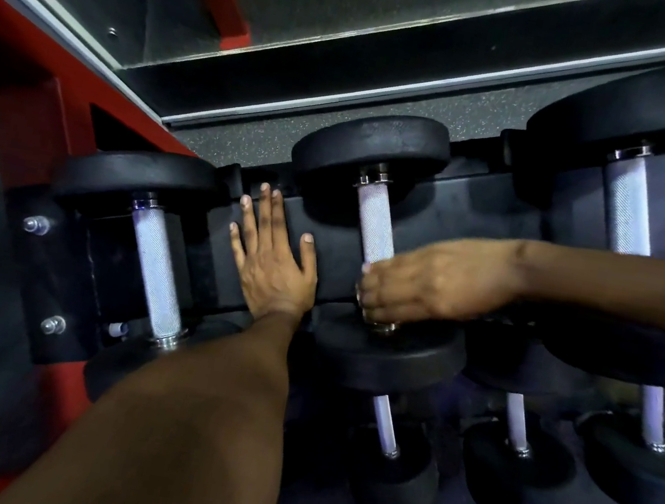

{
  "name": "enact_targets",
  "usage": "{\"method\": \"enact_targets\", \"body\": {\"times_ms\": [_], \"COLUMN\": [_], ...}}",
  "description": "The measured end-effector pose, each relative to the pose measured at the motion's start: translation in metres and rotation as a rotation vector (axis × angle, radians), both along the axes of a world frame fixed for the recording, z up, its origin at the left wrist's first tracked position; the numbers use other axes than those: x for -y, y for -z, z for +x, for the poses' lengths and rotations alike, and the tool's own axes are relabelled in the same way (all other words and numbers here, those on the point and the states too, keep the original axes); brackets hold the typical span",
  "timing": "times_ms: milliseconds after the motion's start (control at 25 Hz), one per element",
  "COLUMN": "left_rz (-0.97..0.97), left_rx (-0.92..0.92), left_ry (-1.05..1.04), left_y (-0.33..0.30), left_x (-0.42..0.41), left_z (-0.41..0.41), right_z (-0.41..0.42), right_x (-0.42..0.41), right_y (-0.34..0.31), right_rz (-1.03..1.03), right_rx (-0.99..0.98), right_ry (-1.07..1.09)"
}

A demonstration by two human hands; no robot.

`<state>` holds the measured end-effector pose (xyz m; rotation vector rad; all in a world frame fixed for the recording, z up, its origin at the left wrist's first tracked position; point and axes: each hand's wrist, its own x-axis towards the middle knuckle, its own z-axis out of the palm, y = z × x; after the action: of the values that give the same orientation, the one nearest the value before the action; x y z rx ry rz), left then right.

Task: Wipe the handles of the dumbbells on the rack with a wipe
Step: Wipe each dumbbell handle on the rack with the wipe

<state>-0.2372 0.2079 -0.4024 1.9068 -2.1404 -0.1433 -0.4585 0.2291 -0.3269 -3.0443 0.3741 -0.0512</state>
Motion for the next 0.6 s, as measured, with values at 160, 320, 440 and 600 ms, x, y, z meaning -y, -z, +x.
{"method": "enact_targets", "body": {"times_ms": [160, 320, 440, 600], "left_rz": [0.035, 0.027, 0.034, 0.034], "left_rx": [0.02, 0.022, 0.019, 0.016], "left_ry": [0.002, -0.005, -0.011, -0.016], "left_y": [-0.001, -0.002, -0.003, -0.004], "left_x": [0.0, 0.001, 0.0, 0.0], "left_z": [0.0, 0.001, 0.001, -0.001], "right_z": [0.013, 0.023, 0.032, 0.028], "right_x": [0.004, 0.018, 0.033, 0.004], "right_y": [0.008, -0.009, -0.027, -0.014], "right_rz": [-0.033, 0.053, -0.096, 0.078], "right_rx": [-0.001, -0.197, -0.267, -0.272], "right_ry": [0.069, -0.071, 0.237, -0.015]}}
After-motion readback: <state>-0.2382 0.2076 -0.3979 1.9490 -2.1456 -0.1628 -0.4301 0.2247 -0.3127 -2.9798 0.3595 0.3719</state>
